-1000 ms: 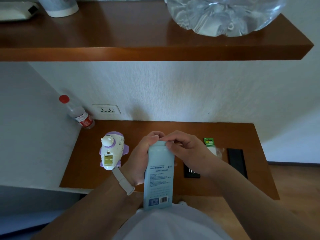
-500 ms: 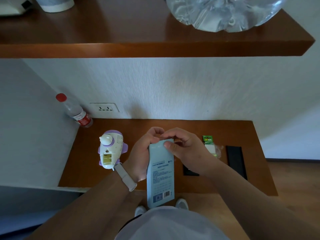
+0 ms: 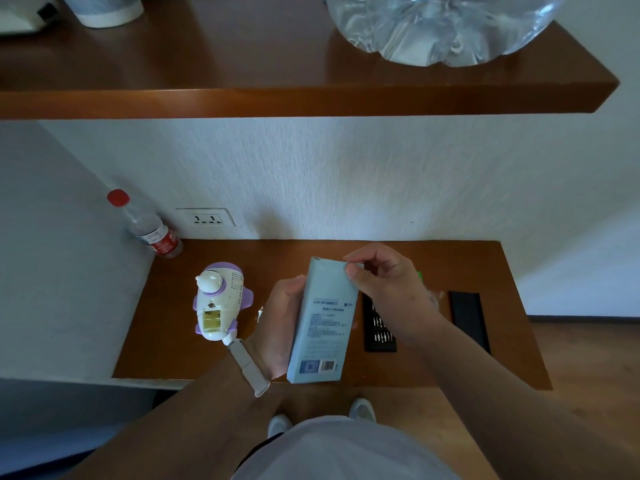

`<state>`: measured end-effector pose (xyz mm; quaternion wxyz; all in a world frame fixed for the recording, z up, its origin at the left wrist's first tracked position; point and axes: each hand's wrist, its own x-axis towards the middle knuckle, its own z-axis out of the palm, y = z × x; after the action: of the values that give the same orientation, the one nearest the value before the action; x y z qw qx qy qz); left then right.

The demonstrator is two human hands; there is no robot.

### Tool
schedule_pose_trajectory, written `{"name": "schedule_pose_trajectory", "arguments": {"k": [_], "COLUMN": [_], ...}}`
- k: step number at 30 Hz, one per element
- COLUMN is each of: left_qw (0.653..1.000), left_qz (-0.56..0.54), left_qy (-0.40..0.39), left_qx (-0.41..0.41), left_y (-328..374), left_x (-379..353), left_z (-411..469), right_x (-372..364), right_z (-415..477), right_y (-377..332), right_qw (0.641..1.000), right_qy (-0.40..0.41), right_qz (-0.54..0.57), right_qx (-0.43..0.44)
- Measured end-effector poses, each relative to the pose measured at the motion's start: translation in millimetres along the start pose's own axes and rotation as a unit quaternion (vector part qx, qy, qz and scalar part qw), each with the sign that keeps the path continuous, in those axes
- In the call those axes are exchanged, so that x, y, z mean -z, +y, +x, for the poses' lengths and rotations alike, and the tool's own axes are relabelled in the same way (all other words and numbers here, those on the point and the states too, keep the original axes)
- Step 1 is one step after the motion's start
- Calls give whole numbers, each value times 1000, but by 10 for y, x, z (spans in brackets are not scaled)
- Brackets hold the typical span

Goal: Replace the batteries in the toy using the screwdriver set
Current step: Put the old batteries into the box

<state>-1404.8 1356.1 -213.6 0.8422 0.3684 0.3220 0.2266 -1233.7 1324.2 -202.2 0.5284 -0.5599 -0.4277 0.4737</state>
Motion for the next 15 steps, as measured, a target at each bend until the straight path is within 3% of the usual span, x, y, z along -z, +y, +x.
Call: {"name": "schedule_pose_trajectory", "arguments": {"k": [8, 15], "left_qw": [999, 991], "left_qz": [26, 102], "left_qy": [32, 63], "left_qx": [32, 54], "left_y": [-400, -447], "left_x": [116, 261], "left_z": [-25, 33], "right_x": [82, 142], "right_z": [69, 121], "right_y": [283, 479], "right_qw": [994, 990], "right_qy": [55, 17], "right_qz": [-72, -124], "right_qx": [-63, -70]}}
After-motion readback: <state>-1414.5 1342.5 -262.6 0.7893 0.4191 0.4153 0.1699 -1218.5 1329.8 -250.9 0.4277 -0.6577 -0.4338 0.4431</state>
